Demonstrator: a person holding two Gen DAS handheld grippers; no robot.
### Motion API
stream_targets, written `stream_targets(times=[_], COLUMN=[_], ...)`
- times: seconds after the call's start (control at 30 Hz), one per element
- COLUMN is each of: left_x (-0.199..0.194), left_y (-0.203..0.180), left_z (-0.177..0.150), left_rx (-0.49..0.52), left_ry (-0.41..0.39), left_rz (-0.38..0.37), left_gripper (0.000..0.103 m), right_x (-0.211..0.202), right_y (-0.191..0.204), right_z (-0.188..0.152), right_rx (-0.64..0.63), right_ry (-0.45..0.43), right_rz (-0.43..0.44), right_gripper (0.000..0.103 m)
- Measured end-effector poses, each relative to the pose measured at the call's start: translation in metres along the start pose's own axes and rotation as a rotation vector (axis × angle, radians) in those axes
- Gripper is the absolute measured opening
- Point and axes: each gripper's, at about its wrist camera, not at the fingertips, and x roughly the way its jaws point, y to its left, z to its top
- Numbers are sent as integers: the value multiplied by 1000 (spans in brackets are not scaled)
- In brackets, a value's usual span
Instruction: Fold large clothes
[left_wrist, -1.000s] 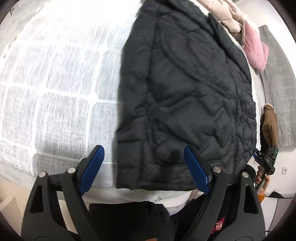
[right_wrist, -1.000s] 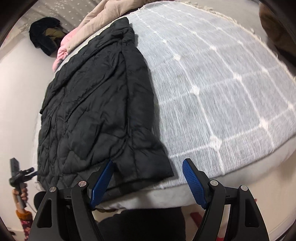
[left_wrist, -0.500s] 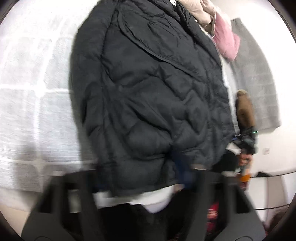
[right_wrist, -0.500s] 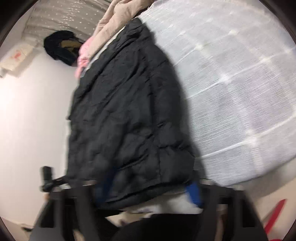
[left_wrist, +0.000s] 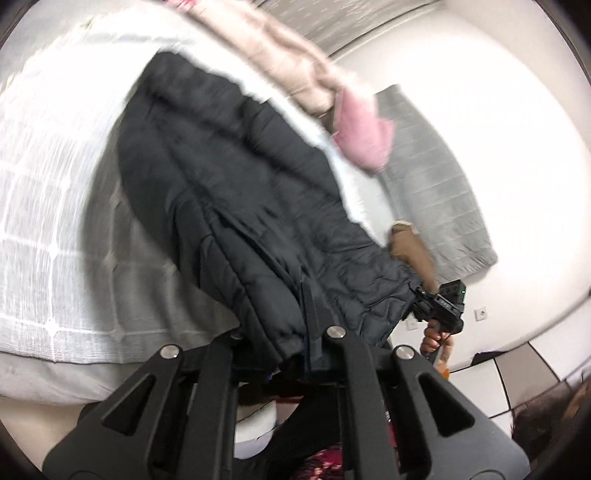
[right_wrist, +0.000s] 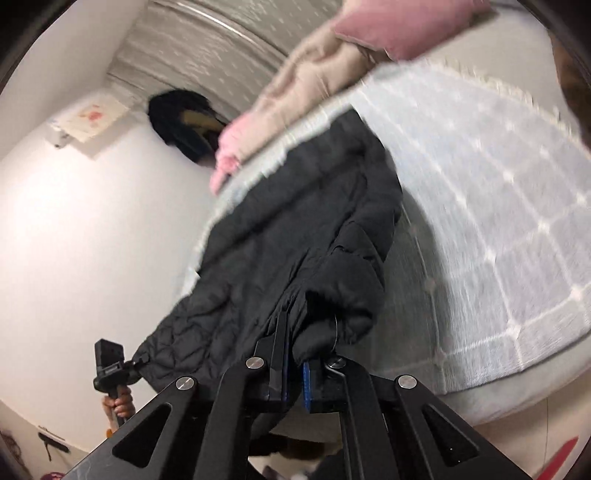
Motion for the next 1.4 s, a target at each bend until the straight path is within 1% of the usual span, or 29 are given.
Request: stream_targets(times=[0.2, 0.3, 0.37, 0.43, 0.5, 0.57, 0.63, 0.67, 0.7, 0.77, 0.8, 0.87, 0.93, 0.97, 1.0, 1.03, 1.07, 1.1, 1.13, 1.17, 1.2, 1.23, 1.27, 1.3, 1.33, 1.37, 1.4], left_x=[-54, -81, -88, -90, -77, -59, -45, -31, -23, 4, 12, 47, 68, 87, 96, 109, 120, 125, 127, 126, 124, 119, 112, 107, 100, 94, 96], left_y=[-51, -64, -67, -63, -57, -47, -38, -30, -24, -4, 6, 37, 60, 75, 83, 94, 105, 111, 114, 115, 111, 105, 98, 91, 80, 62, 53], left_z=[-7, -5, 2, 14, 30, 59, 77, 95, 102, 131, 133, 155, 160, 166, 168, 170, 170, 167, 165, 161, 161, 163, 163, 162, 158, 150, 147], left_rx=[117, 153, 156, 152, 125, 81, 61, 42, 34, -12, -31, -102, -149, -161, -165, -173, -186, -194, -197, -196, -194, -194, -186, -175, -153, -100, -53], left_ry=[-91, -156, -198, -236, -260, -287, -302, -317, -325, -340, -341, -329, -307, -284, -270, -255, -244, -245, -252, -259, -253, -243, -257, -283, -329, -375, -383], left_rz=[-74, -114, -130, -115, -82, -38, 10, 49, 77, 154, 182, 263, 313, 366, 393, 418, 428, 423, 411, 403, 413, 429, 433, 432, 438, 455, 460], left_gripper=[11, 11, 12, 12, 12, 12, 12, 12, 12, 13, 13, 15, 15, 15, 15, 18, 22, 25, 30, 32, 32, 34, 43, 51, 71, 81, 81], right_x=[-55, -85, -94, -95, -88, -67, -37, -20, -1, 33, 52, 87, 125, 139, 155, 170, 182, 196, 201, 207, 215, 219, 219, 215, 212, 210, 212], right_y=[36, 56, 67, 76, 83, 89, 95, 97, 97, 94, 88, 72, 54, 45, 37, 27, 17, 5, -3, -13, -23, -25, -22, -12, -1, 16, 34], right_z=[5, 14, 17, 28, 42, 61, 85, 96, 109, 130, 141, 157, 170, 174, 177, 178, 178, 176, 172, 165, 160, 160, 160, 160, 158, 153, 145], right_rx=[-78, -116, -130, -134, -142, -141, -149, -154, -152, -140, -116, -58, -19, -10, -4, 5, 14, 29, 36, 41, 46, 52, 47, 5, -34, -99, -171], right_ry=[-115, -181, -214, -245, -262, -268, -268, -267, -264, -253, -246, -225, -194, -183, -172, -159, -147, -130, -115, -95, -64, -34, -26, -41, -51, -56, -46], right_rz=[24, 41, 44, 49, 44, 6, -64, -98, -122, -147, -157, -171, -212, -235, -266, -301, -326, -343, -339, -331, -344, -369, -373, -359, -354, -357, -358], right_gripper=[4, 4, 4, 4, 4, 4, 4, 4, 4, 4, 5, 6, 8, 8, 8, 8, 8, 9, 18, 29, 35, 37, 37, 38, 44, 51, 54])
